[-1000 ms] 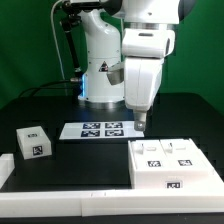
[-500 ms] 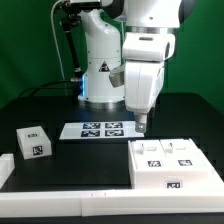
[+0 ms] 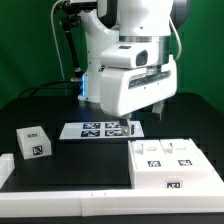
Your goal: Assemble cabinet
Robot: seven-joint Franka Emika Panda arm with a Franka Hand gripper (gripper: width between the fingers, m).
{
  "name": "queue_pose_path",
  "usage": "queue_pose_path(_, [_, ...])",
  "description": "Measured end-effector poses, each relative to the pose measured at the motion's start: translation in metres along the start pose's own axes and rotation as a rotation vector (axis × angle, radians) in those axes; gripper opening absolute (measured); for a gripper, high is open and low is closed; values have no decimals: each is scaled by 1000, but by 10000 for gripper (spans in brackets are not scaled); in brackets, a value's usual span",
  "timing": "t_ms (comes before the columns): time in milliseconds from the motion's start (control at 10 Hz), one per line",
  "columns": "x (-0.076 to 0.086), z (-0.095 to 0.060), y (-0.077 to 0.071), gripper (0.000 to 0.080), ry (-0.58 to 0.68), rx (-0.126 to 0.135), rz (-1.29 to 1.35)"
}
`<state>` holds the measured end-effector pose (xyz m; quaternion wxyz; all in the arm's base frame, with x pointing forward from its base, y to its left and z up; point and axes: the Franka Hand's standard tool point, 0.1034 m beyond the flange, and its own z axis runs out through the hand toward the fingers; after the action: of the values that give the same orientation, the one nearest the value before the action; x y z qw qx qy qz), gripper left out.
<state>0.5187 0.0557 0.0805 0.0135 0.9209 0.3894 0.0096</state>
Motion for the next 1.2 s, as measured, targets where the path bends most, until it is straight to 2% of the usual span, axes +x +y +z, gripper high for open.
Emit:
queue_pose_path(300, [3, 0, -4, 797, 6, 8, 203])
queue_pose_path(500, [3, 6, -14, 797, 25, 1, 370])
queue_pose_path(600, [1, 9, -17, 797, 30, 6, 477])
queue_pose_path(1100, [7, 13, -26, 797, 45, 60, 814])
queue_pose_path(1200, [6, 22, -32, 797, 31, 66, 879])
